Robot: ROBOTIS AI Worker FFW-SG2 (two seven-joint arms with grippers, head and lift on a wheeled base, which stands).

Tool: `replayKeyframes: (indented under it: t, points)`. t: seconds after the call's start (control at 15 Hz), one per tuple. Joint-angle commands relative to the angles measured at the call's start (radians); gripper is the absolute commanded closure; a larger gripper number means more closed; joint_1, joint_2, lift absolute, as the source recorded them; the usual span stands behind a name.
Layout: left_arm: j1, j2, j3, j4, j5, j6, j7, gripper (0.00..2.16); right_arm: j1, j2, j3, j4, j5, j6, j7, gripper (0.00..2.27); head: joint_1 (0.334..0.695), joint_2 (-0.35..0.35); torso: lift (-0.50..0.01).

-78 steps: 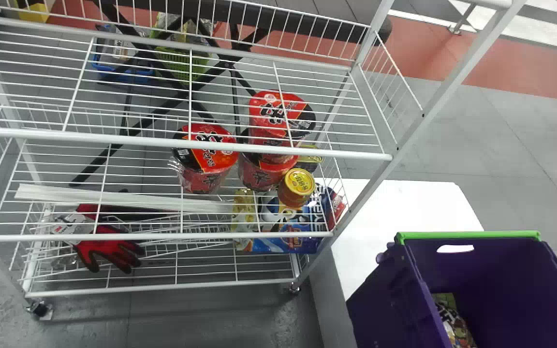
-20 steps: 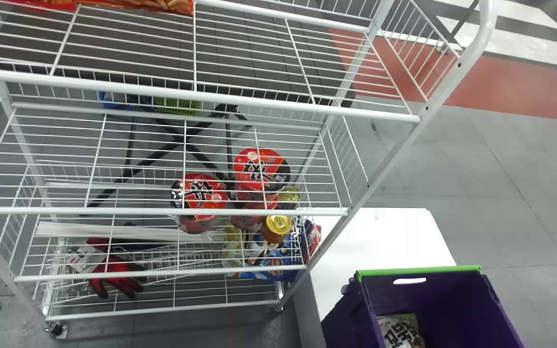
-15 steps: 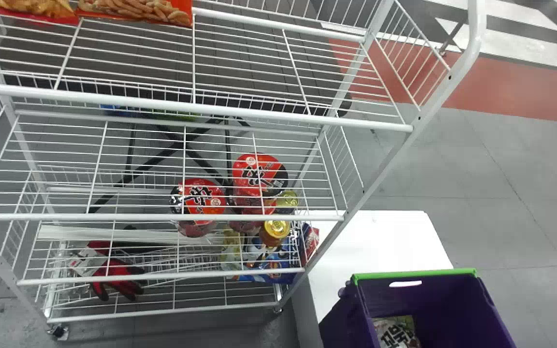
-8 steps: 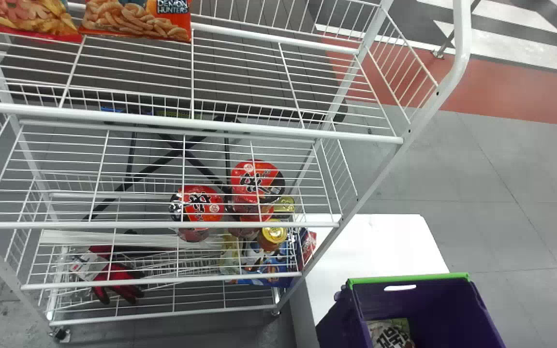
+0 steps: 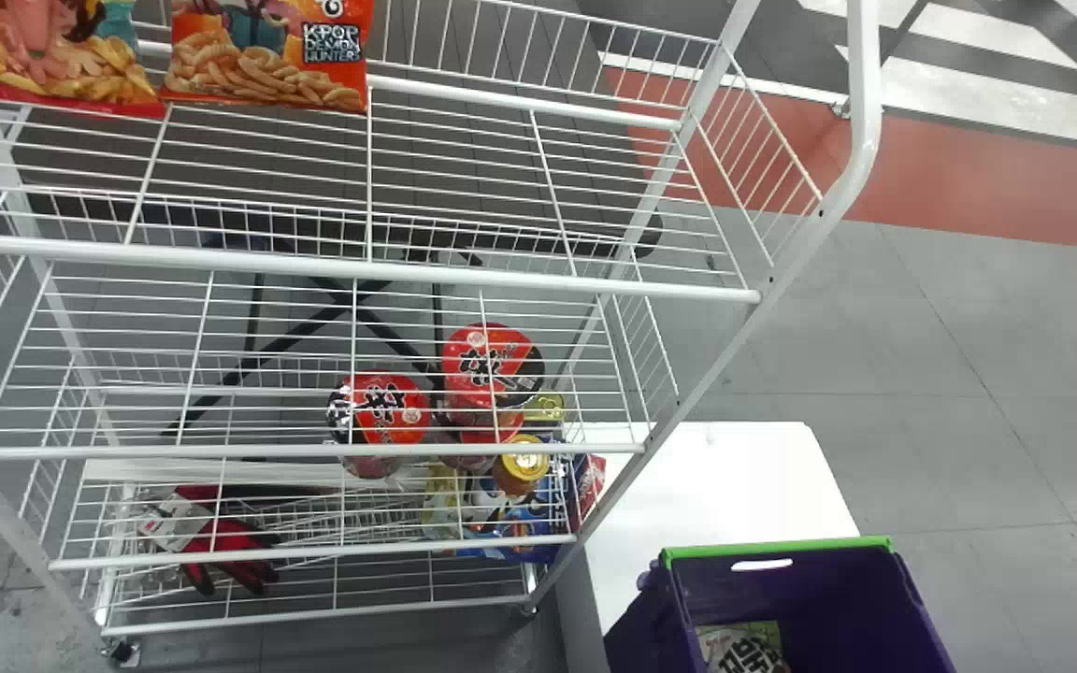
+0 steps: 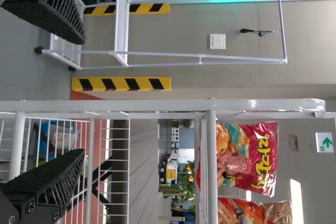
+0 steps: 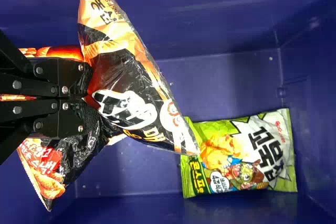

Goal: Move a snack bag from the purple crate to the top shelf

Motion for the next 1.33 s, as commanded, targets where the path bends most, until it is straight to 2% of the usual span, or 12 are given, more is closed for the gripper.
replayKeyframes:
  t: [0.0,1.27]
  points:
    - [0.000,0.000,-0.001,0.000,0.000,0.000,0.000,0.07,0.000,0.000,-0.002,0.002,0.000,-0.006,-0.001,2.03,0.695,-0.350,-0.176]
    - [0.000,-0.005,0.000,0.004,-0.002,-0.003,-0.001,0.07,-0.011,0.002,-0.010,0.023,0.003,-0.058,-0.015,2.04,0.695,-0.350,-0.100]
